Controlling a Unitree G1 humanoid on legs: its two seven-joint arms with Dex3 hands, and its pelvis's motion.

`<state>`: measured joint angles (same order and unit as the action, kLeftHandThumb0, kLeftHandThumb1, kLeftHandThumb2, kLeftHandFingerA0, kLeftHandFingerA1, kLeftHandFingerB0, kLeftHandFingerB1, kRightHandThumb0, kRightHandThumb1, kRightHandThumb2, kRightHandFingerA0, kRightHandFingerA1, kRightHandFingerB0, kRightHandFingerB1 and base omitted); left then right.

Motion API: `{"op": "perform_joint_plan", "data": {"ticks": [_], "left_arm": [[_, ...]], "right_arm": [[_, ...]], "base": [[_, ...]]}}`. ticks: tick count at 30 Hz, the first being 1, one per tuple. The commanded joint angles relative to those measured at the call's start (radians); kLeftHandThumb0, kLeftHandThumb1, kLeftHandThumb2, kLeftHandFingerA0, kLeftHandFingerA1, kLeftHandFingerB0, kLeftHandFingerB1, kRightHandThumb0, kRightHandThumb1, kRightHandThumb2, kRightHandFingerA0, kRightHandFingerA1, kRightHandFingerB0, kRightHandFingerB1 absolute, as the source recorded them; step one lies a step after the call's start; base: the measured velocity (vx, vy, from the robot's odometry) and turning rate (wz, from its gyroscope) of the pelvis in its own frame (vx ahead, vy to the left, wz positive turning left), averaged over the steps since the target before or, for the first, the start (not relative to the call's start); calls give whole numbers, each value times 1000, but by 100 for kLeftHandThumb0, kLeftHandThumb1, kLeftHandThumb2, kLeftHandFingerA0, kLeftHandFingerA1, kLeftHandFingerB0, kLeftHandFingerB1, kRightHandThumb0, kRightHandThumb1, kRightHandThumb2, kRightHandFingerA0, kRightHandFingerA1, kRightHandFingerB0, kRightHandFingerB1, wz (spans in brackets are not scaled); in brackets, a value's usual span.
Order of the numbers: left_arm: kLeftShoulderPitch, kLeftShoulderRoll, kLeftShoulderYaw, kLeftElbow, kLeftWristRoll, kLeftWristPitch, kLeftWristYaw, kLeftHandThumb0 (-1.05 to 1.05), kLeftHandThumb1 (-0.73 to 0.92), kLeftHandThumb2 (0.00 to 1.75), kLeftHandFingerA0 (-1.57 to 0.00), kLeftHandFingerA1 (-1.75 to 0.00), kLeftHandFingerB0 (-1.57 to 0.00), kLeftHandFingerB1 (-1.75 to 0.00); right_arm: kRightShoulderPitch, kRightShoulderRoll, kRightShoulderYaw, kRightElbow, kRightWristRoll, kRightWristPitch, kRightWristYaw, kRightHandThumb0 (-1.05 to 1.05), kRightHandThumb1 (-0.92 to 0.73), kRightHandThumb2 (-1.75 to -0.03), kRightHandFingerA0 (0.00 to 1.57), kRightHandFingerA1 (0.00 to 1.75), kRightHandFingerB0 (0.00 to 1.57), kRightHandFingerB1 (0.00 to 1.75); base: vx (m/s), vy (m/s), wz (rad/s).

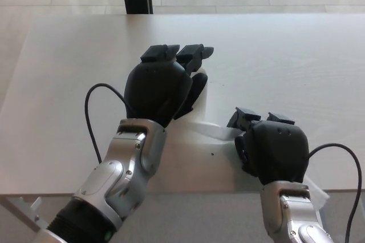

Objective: A toilet paper roll is kept in the middle of the desk infront of the robot. The robot places its left hand on the top of the toilet paper roll to hold it still and uses its right hand to tear off a piece of toilet paper from it and hands the paper to a person

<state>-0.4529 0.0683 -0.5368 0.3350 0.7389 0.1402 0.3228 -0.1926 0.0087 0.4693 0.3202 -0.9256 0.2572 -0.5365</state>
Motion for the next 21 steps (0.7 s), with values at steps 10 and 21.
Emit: {"op": "perform_joint_plan", "data": {"ticks": [10,21], "left_arm": [[112,14,-34,144,-12,9,-63,-31,87,65,-30,-41,-39,-38],[106,18,-39,148,-11,11,-70,-28,87,65,-30,-41,-40,-37]], "right_arm": [[57,62,-132,-13,221,-328,-177,-8,-69,-102,75,175,57,172],[45,331,-384,-163,654,-393,-28,-21,-65,-111,85,175,62,164]], "base": [[0,0,0],[0,0,0]]}}
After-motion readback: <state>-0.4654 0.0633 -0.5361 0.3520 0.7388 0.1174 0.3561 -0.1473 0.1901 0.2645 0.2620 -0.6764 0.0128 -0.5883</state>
